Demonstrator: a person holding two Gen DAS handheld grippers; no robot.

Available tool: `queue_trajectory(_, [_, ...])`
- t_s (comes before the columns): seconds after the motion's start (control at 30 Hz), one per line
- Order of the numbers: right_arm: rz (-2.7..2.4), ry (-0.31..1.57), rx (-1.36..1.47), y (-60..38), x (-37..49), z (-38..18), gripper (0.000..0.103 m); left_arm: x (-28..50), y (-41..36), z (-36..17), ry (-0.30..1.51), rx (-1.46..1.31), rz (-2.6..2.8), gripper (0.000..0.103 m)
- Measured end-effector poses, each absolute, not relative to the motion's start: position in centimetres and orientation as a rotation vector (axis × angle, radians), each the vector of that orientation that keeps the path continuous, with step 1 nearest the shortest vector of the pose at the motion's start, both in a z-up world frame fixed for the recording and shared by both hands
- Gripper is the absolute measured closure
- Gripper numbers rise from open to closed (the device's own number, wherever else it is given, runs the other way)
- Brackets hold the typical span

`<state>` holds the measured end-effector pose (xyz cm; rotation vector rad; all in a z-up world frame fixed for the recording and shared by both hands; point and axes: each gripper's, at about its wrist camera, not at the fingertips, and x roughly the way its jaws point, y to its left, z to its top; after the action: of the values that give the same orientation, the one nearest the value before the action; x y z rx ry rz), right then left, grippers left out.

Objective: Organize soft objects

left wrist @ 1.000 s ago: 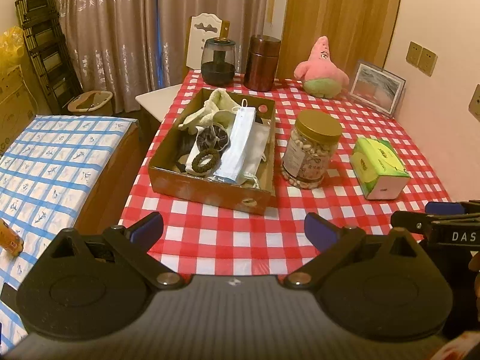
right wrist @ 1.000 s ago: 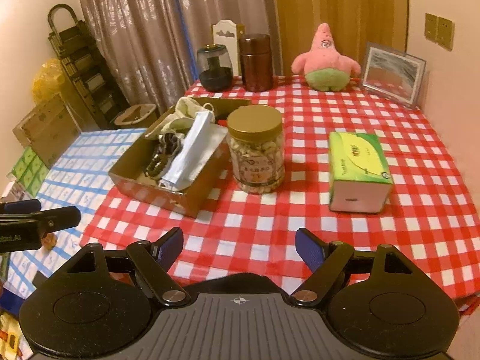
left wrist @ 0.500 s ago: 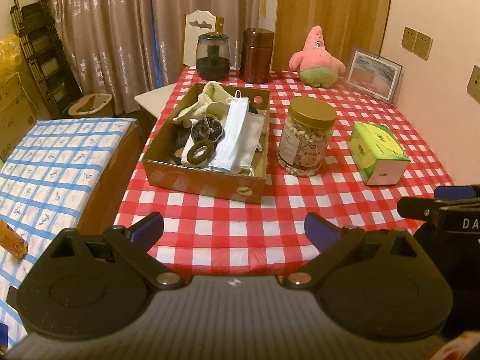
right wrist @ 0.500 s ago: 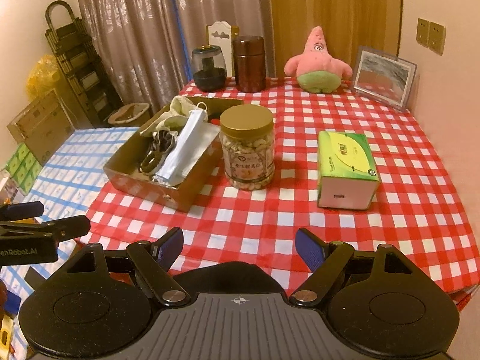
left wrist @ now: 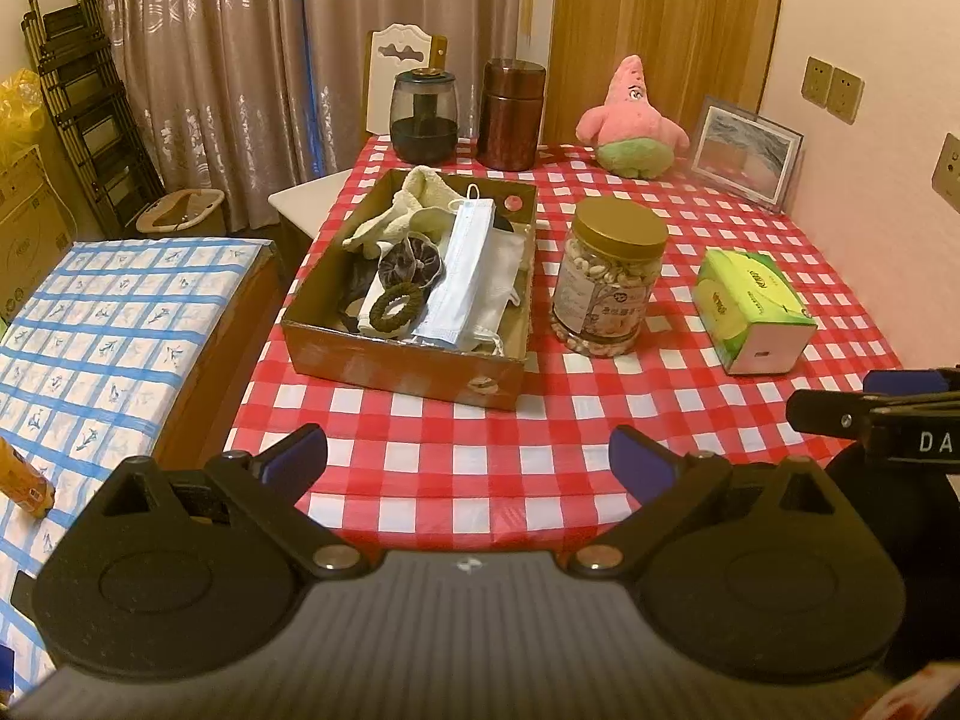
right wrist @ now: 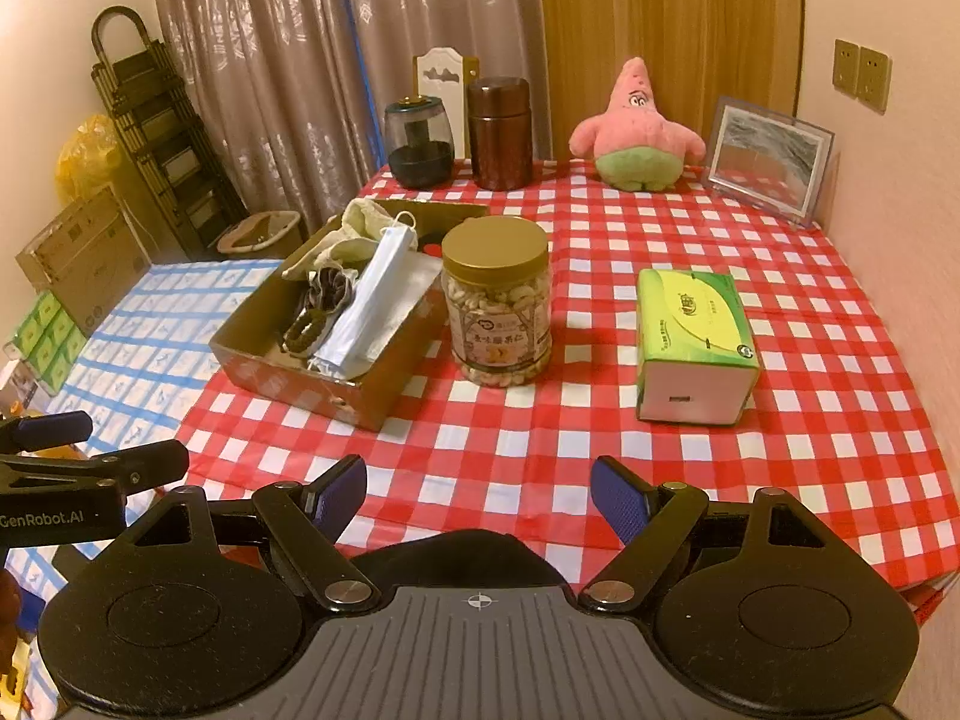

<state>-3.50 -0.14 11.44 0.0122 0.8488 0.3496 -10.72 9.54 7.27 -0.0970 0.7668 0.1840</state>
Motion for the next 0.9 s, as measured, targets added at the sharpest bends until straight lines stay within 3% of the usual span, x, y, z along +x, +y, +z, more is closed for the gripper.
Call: queue_trajectory(0.9, [0.349,0.847,0.013,-0.09,-3.43,11.52,0.022,-10.62,9.49,7.42,0.765,-0.129,0.180,0.003])
